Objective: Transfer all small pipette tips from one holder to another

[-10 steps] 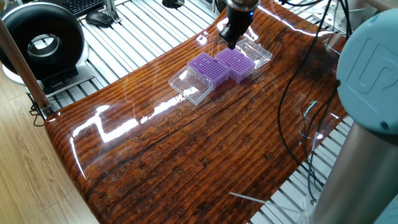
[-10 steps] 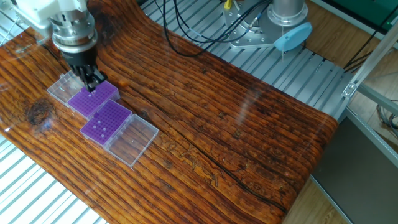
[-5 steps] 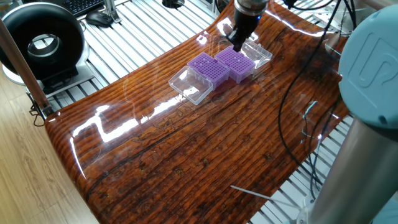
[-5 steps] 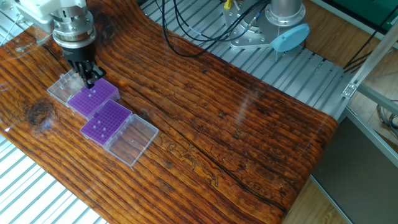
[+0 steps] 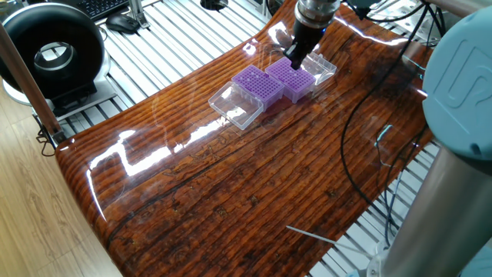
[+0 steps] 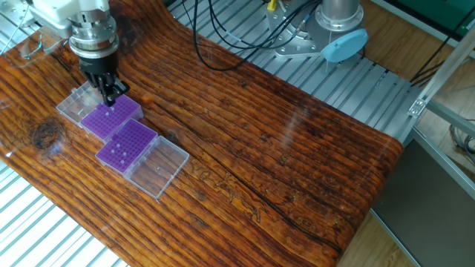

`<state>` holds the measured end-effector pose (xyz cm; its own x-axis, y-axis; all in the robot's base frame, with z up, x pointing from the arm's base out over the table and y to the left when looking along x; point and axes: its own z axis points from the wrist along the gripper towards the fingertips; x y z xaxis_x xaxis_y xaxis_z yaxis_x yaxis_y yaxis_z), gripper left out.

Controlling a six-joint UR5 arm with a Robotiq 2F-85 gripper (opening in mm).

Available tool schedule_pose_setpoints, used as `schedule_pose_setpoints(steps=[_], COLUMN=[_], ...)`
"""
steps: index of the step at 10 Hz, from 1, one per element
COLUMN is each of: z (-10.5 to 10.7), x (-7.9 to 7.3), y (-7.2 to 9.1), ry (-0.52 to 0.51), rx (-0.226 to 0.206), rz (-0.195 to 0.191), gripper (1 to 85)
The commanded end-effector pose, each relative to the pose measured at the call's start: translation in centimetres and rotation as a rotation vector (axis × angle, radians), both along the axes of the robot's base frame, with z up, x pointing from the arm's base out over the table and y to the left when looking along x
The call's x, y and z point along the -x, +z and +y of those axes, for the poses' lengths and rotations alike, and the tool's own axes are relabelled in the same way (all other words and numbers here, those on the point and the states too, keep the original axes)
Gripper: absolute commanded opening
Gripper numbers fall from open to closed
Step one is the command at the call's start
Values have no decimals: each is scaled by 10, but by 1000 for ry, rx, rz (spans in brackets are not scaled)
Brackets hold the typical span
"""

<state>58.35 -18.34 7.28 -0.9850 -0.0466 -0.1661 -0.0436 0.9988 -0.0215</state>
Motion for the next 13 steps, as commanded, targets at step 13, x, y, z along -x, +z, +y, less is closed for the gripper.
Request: schedule_pose_setpoints(steps=[13], z=[7], x=[7], y=[3], ry=[-45], rx=[3], rz=[5], gripper=[10])
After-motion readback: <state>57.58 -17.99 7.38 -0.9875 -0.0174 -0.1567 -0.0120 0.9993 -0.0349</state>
